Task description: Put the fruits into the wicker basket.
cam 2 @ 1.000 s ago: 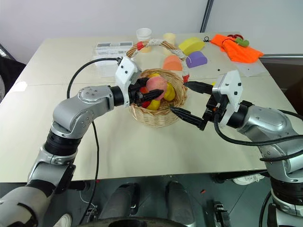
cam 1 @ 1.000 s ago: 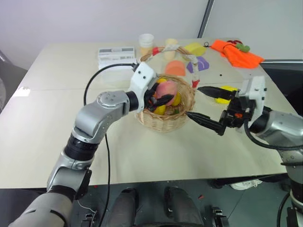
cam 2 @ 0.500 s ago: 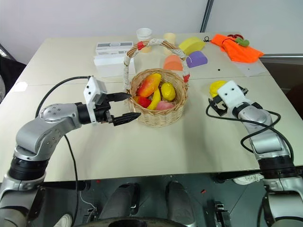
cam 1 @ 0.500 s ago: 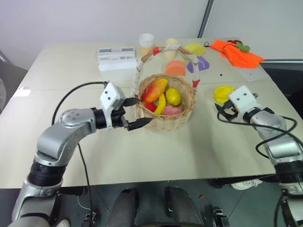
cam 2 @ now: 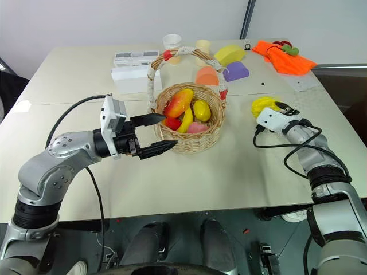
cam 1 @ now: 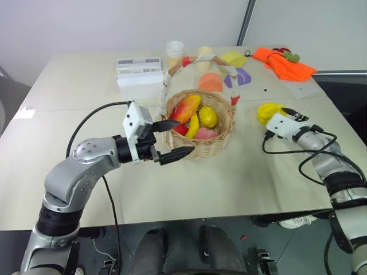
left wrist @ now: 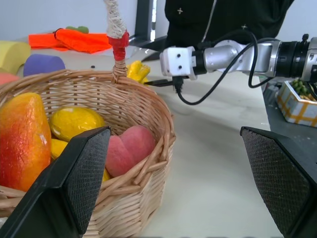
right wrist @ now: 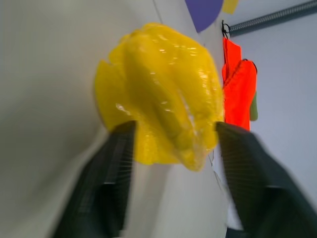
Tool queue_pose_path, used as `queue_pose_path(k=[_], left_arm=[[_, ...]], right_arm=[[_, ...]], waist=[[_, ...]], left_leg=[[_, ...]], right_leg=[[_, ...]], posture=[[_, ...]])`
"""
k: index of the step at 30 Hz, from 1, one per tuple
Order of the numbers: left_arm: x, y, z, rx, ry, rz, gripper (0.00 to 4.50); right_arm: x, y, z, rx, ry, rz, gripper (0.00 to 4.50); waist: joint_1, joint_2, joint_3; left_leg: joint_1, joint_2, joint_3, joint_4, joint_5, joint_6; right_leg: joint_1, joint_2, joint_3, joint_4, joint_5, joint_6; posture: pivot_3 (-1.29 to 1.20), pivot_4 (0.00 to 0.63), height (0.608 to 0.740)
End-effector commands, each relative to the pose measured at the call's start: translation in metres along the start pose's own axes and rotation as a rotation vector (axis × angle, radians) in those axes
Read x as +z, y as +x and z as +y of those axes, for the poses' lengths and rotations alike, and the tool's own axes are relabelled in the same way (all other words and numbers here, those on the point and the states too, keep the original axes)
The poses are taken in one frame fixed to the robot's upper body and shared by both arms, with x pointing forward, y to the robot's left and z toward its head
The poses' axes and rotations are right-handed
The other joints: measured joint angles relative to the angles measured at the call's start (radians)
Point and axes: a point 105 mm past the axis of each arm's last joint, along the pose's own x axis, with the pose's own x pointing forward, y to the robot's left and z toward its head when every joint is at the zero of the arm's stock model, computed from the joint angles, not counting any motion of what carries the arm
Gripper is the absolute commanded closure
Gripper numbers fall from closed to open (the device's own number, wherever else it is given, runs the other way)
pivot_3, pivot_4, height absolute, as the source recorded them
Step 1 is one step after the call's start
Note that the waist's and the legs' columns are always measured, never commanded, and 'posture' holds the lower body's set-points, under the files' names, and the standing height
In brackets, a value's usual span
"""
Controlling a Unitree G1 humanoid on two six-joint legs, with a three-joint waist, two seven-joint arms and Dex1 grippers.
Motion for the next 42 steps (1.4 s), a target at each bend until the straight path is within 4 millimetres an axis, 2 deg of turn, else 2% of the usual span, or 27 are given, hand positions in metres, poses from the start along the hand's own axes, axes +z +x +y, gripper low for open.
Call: queue_pose_path(k=[1,2,7,10,12,18,22,26,29,32,35,39,42], left_arm=[[0.012,-0.003,0.001,0.009,0.051,-0.029,0.00],[0.012,-0.004,0.002,0.012,0.051,-0.026,0.00],[0.007,-0.012,0.009,0.058,0.060,-0.003,0.00],[0.004,-0.024,0.022,0.124,0.063,0.007,0.00],[0.001,-0.032,0.030,0.164,0.062,0.011,0.00],[-0.012,-0.055,0.051,0.250,0.052,0.034,0.00],[-0.014,-0.059,0.056,0.254,0.055,0.031,0.00],[-0.006,-0.053,0.054,0.215,0.071,-0.018,0.00],[-0.003,-0.049,0.046,0.178,0.089,-0.036,0.00],[-0.003,-0.049,0.043,0.174,0.095,-0.039,0.00],[-0.002,-0.050,0.042,0.183,0.096,-0.042,0.00],[-0.001,-0.051,0.039,0.192,0.093,-0.048,0.00],[-0.002,-0.051,0.037,0.194,0.089,-0.048,0.00]], right_arm=[[0.007,0.000,-0.014,-0.056,-0.048,-0.042,4.04],[0.007,-0.001,-0.016,-0.073,-0.069,-0.047,4.47],[0.015,-0.014,-0.030,-0.128,-0.153,-0.106,4.47],[0.028,-0.038,-0.052,-0.151,-0.158,-0.190,4.47],[0.040,-0.056,-0.057,-0.120,-0.143,-0.261,4.47],[0.094,-0.119,-0.058,0.098,0.029,-0.510,4.47],[0.137,-0.138,-0.054,0.249,0.178,-0.633,4.47],[0.186,-0.137,-0.029,0.368,0.251,-0.762,4.47],[0.203,-0.111,-0.016,0.342,0.241,-0.740,4.47],[0.219,-0.095,-0.014,0.310,0.260,-0.740,4.47],[0.229,-0.088,-0.008,0.305,0.257,-0.742,3.51],[0.223,-0.091,-0.011,0.270,0.223,-0.734,1.49],[0.208,-0.108,-0.022,0.279,0.306,-0.763,1.49]], waist=[[0.000,0.000,0.000],[0.000,0.000,0.000],[0.001,0.000,0.000],[0.005,0.000,0.000],[0.005,0.001,0.000],[0.003,0.001,0.000],[0.002,0.001,0.000],[0.005,0.000,0.000],[0.005,0.000,0.000],[0.009,0.000,0.000],[0.008,0.000,0.000],[0.010,0.000,0.000],[0.011,0.000,0.000]], left_leg=[[0.000,0.000,0.000,0.000,0.000,0.000],[0.000,0.000,0.000,0.000,0.000,0.000],[0.000,0.000,0.000,0.000,0.000,0.000],[0.000,0.000,-0.001,0.000,0.000,0.000],[0.000,0.000,-0.001,0.000,0.000,0.000],[0.002,0.003,-0.003,0.000,0.000,0.000],[0.003,0.003,-0.004,0.001,0.000,0.001],[0.003,0.003,-0.005,0.002,0.000,0.000],[0.002,0.003,-0.005,0.002,0.000,0.000],[0.000,0.002,-0.005,0.001,0.000,0.000],[-0.001,0.002,-0.005,0.001,0.000,0.000],[-0.001,0.001,-0.005,0.001,0.000,0.000],[-0.001,0.001,-0.005,0.001,0.000,0.000]], right_leg=[[0.000,0.000,0.000,0.000,0.000,0.000],[0.000,0.000,0.000,0.000,0.000,0.000],[0.000,0.000,0.000,0.000,0.000,0.000],[0.000,0.000,0.000,0.000,0.000,0.000],[0.000,-0.001,0.000,0.000,0.000,0.000],[0.003,0.001,0.000,0.000,0.000,0.000],[0.002,0.000,0.000,0.003,0.000,0.000],[0.002,0.000,-0.001,0.002,0.000,-0.001],[0.002,-0.001,-0.001,0.002,0.000,-0.001],[0.000,-0.001,-0.001,0.002,0.000,-0.001],[-0.001,-0.002,-0.001,0.001,0.000,0.000],[-0.001,-0.002,-0.001,0.001,0.000,0.000],[-0.001,-0.002,-0.001,0.001,0.000,0.000]], posture=[[0.00,0.150,0.740],[0.00,0.150,0.740],[0.00,0.150,0.740],[0.00,0.150,0.740],[0.00,0.150,0.740],[0.00,0.150,0.740],[0.00,0.150,0.740],[0.00,0.150,0.740],[0.00,0.150,0.740],[0.00,0.150,0.740],[0.00,0.150,0.740],[0.00,0.150,0.740],[0.00,0.150,0.740]])
